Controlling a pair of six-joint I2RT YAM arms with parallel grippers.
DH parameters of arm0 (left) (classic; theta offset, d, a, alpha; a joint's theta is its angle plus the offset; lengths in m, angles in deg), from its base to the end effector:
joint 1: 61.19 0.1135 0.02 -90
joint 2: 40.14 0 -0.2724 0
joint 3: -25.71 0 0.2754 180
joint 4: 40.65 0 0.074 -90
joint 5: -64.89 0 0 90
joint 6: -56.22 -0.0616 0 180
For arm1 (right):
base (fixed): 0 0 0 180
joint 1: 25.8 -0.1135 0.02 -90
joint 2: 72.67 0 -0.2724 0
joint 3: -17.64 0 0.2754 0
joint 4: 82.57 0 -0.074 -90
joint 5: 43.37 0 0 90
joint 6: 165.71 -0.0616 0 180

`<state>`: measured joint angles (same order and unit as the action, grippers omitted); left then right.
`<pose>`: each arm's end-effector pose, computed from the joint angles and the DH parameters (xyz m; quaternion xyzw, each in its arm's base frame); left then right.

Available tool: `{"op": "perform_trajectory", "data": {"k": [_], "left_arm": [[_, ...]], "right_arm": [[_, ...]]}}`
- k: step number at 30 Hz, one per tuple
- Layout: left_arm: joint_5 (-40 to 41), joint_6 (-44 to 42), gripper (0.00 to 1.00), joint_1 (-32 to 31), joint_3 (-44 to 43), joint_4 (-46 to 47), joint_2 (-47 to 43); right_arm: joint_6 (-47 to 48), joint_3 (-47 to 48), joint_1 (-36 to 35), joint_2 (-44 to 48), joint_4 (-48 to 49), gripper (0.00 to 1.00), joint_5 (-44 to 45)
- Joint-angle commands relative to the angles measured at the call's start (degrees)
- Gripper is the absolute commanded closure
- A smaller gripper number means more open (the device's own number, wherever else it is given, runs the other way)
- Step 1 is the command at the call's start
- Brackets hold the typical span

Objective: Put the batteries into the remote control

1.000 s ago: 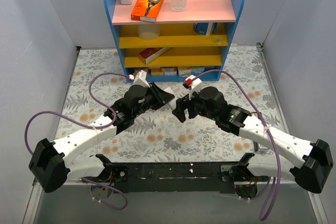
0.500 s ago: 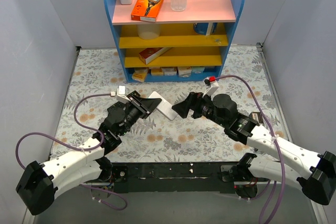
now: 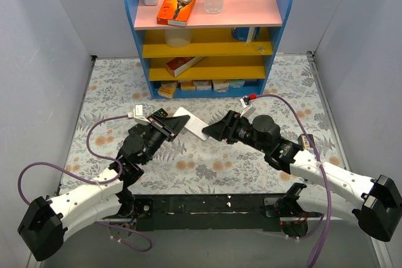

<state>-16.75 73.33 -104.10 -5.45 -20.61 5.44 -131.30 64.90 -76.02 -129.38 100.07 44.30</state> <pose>0.1748 -0.1503 0.2527 -0.4017 0.5387 -0.7011 0.2384 0.1751 0.2143 0.2799 0.0215 0.7475 0.5386 0.3882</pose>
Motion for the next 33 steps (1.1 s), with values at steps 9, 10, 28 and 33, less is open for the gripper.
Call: {"op": "perform_trajectory", "data": {"k": [9, 10, 28, 33], "left_arm": [[2.2, 1.7, 1.00, 0.3, 0.5, 7.5, 0.3], [2.2, 1.9, 1.00, 0.2, 0.7, 7.9, 0.4], [2.9, 4.6, 1.00, 3.4, 3.6, 14.9, 2.0], [2.5, 5.0, 1.00, 4.1, 4.2, 15.9, 3.1]], "right_arm": [[-3.7, -2.0, 0.2, -1.5, 6.7, 0.59, -2.0], [-3.8, -2.3, 0.1, -1.4, 6.5, 0.62, -1.8], [-6.0, -5.8, 2.1, 1.2, 2.3, 0.76, -0.3], [-6.3, -6.3, 3.1, 1.5, 2.2, 0.76, -1.1]]}}
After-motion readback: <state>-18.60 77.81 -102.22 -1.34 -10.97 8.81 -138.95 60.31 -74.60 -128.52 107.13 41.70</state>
